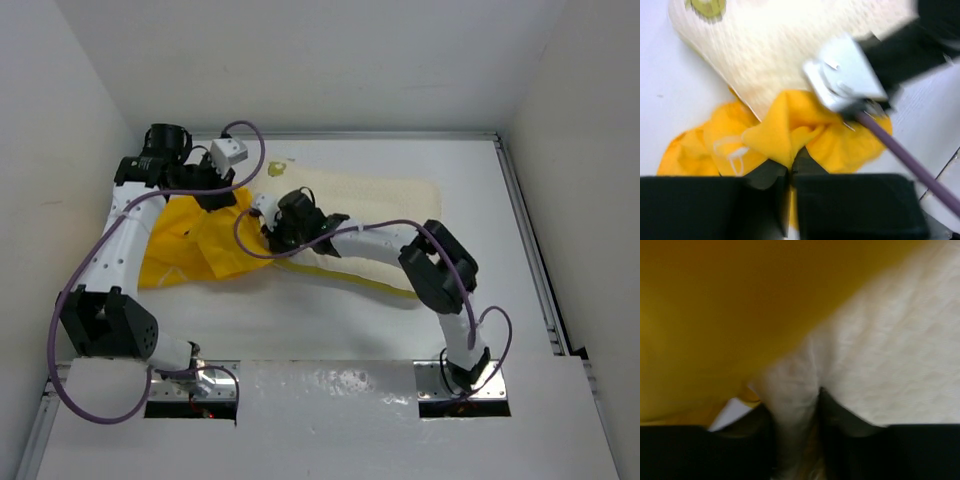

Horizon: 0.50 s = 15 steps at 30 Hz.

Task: Put the pillow into the pillowcase

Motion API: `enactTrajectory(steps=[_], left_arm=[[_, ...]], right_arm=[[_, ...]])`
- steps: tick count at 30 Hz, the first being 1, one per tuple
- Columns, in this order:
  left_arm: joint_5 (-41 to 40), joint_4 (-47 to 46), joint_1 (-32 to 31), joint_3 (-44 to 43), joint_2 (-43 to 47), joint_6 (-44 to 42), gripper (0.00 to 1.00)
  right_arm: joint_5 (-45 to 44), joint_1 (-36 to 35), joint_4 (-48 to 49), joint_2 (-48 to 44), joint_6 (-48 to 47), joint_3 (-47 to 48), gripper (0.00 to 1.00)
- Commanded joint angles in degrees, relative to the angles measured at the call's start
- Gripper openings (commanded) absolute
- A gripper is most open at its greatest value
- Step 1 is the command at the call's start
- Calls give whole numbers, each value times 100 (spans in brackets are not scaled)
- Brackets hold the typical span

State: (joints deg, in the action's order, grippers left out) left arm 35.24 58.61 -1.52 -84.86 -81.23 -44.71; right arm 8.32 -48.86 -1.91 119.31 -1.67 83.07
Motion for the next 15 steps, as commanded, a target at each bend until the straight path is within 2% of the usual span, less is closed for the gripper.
enactTrajectory(steps=[1,2,3,4,5,7,8,10,11,12,13,14,15], left_arm=[[525,-398,38,-153,-217,642,14],[684,41,29,-363,-287,178,31],[860,1203,29,-504,-349,-976,54],[818,1667,46,-627,-402,-1396,91],[591,1697,55,-628,-333,-1287,99],[-121,1689,151,-480,-53,-1548,100],[-210,1645,326,-418,36,-1680,100],[-159,1032,703,-435,90,-1271,100],[-158,743,766,-444,38,-485,100],[-324,113,767,-426,-50,-60,93],[-395,-145,767,-400,-338,310,80],[-500,-313,767,-435,-558,662,62],[-910,-541,767,-470,-795,1353,39]], right_arm=[[1013,-413,631,-899,27,-764,43],[1205,-405,578,-987,87,-870,62],[1138,-387,317,-1084,114,-871,71],[1024,-361,210,-1311,123,-862,82],[945,-283,44,-1453,332,-941,87],[1206,173,278,-1917,798,-1108,99],[1329,558,462,-2042,983,-1213,99],[1436,842,596,-2166,1117,-1101,99],[1410,1008,369,-2105,1029,-734,94],[1401,1080,219,-1991,794,-487,82],[1366,1185,-43,-1607,713,159,54],[1305,1247,-420,-1351,721,514,7],[1287,1300,-589,-1079,756,857,5]])
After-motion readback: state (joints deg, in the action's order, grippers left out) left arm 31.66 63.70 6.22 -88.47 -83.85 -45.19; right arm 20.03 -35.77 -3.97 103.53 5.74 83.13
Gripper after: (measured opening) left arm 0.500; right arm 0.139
